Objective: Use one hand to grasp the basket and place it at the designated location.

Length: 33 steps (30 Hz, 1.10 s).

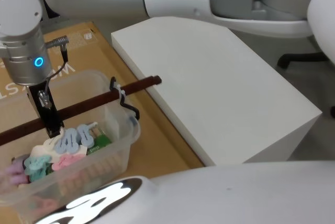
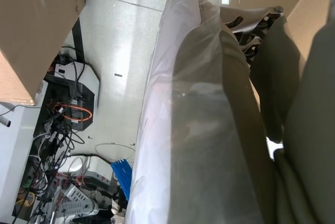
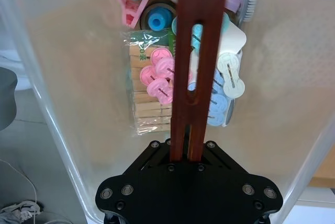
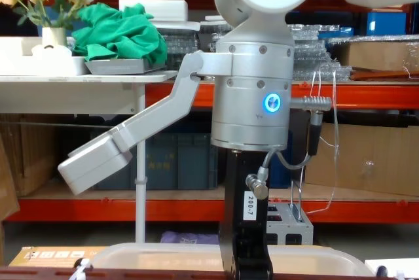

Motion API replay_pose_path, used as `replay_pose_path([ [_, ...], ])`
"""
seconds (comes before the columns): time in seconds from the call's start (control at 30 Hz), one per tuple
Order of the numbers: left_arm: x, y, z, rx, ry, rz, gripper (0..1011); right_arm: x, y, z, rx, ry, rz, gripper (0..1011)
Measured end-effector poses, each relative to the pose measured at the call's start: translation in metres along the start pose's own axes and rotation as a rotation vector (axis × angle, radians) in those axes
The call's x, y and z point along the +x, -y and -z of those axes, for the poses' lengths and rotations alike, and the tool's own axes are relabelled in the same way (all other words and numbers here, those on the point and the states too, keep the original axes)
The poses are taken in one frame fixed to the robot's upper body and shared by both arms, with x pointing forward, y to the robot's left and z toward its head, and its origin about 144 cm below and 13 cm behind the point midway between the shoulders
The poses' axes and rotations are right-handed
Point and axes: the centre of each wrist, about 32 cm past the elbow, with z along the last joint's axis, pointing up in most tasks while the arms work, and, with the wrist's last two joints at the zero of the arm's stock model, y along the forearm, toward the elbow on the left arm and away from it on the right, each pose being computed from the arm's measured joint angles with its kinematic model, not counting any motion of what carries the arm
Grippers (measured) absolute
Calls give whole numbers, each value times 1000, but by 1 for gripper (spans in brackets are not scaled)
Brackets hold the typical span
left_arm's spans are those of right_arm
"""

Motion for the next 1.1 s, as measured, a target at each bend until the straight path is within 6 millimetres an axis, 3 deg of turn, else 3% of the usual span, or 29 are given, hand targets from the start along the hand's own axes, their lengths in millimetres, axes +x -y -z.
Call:
replay_pose_path([
  [1.1,0,0,0,0,0,0,0,1,21,8,-13,-22,9,0],
])
